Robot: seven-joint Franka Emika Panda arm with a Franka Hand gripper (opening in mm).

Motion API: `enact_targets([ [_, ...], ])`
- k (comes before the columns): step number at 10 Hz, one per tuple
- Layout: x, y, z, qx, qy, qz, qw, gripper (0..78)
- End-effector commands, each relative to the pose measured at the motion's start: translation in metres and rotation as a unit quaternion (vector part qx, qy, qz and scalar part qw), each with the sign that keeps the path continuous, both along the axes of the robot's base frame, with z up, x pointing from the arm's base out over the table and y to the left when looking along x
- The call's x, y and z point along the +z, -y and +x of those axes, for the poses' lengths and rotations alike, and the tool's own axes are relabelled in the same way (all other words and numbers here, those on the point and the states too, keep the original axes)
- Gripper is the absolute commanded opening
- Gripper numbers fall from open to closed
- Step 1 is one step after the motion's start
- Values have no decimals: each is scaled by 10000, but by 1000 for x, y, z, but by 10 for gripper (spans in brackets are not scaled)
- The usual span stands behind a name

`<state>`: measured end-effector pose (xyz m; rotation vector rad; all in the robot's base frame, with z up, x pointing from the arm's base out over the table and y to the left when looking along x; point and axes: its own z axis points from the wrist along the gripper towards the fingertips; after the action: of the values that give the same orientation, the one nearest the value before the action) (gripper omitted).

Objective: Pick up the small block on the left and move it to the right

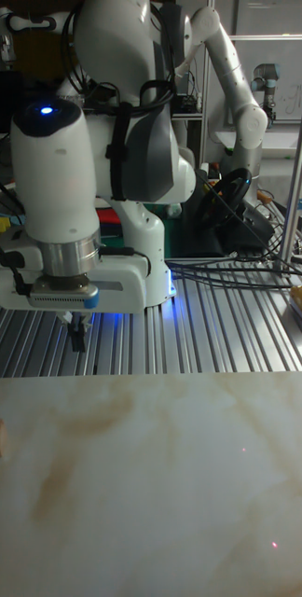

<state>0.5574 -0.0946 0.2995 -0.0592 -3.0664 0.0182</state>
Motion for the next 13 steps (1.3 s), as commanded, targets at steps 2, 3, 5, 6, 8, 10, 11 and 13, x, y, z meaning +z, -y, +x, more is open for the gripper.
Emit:
enact_targets([
  [2, 2, 0, 0, -42, 108, -151, 9998, 0],
  [3, 2, 0, 0, -120, 134, -163, 9997, 0],
  [5, 2, -1, -1, -265, 167, -148, 9994, 0],
  [6, 2, -1, -2, -311, 170, -144, 9993, 0],
  [8, 3, -1, -4, -290, 213, -185, 9992, 0],
  [10, -2, 3, -4, -133, 244, -256, 9993, 0],
  [11, -7, 8, -8, -97, 308, -251, 9992, 0],
  [13, -17, 18, -13, -38, 351, -217, 9991, 0],
])
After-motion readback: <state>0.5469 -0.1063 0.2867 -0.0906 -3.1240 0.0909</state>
